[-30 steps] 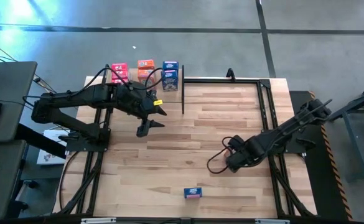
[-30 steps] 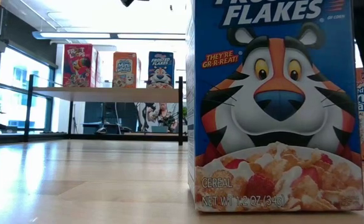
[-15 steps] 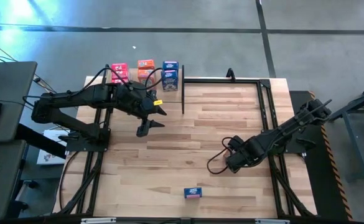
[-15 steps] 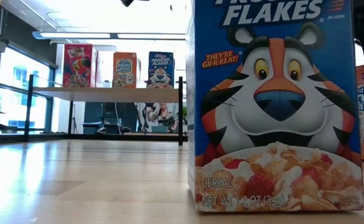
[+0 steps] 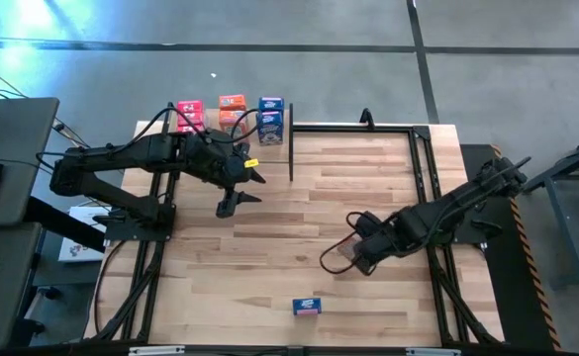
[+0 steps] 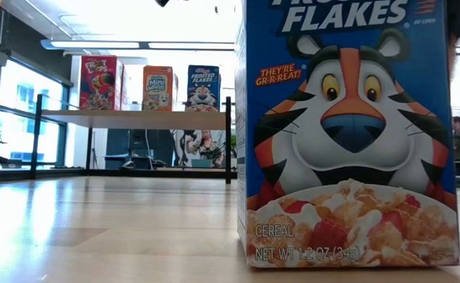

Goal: Stack cereal on shelf
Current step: Put the orange cereal box on the the shelf aligned with the other orange cereal boxes

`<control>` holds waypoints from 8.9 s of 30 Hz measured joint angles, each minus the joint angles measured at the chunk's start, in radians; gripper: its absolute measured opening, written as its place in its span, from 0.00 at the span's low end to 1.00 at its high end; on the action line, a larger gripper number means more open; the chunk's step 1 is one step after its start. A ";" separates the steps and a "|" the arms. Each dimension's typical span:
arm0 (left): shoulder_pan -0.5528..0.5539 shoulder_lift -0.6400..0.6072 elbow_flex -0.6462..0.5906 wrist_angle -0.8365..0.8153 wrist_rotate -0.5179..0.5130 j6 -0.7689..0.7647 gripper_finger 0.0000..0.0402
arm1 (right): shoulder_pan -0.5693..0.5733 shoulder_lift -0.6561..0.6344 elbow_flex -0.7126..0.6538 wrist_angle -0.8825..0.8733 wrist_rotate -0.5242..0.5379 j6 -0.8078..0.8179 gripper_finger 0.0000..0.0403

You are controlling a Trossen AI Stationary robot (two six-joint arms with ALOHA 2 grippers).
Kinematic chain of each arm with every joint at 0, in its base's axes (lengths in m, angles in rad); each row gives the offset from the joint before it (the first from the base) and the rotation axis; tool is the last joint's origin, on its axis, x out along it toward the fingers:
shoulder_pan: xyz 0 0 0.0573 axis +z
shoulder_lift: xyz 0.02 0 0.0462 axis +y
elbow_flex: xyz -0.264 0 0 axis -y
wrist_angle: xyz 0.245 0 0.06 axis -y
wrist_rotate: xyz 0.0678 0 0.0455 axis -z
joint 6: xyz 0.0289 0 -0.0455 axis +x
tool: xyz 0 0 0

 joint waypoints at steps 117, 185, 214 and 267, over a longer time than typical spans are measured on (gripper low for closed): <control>-0.091 0.217 0.000 0.138 -0.024 -0.218 0.56 | -0.360 0.421 0.689 0.033 -0.025 -0.969 0.35; -0.086 0.193 -0.002 0.079 -0.021 -0.153 0.38 | -0.342 0.352 0.690 -0.001 0.007 -0.978 0.67; 0.023 -0.137 -0.001 -0.012 -0.125 -0.079 0.38 | -0.223 0.102 0.681 -0.039 0.432 -1.056 0.67; 0.161 -0.406 -0.304 0.107 -0.177 -0.062 0.38 | -0.315 -1.186 -1.049 1.197 0.011 -1.052 0.67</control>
